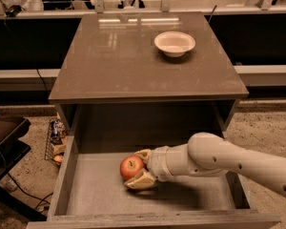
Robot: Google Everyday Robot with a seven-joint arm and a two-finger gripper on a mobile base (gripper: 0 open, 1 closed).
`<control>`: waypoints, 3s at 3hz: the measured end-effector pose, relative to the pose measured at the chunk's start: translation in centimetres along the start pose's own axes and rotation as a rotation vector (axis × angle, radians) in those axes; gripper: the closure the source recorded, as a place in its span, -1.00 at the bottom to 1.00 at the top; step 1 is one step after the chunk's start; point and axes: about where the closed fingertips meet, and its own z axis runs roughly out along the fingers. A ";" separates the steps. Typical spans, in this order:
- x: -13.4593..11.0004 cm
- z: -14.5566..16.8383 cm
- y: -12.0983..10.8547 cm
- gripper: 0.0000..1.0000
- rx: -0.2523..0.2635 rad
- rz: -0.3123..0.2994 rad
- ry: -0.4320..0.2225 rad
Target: Pick apple from top drawer and place on counter
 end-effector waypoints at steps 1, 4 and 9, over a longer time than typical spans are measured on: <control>0.0 0.1 0.1 0.28 -0.003 -0.001 0.000; -3.0 -1.3 -0.9 1.00 -0.003 -0.009 -0.002; -26.9 -8.4 -22.3 1.00 0.313 0.127 -0.046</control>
Offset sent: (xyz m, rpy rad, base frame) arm -0.0006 0.0012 -0.0002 0.0004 0.0007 0.0028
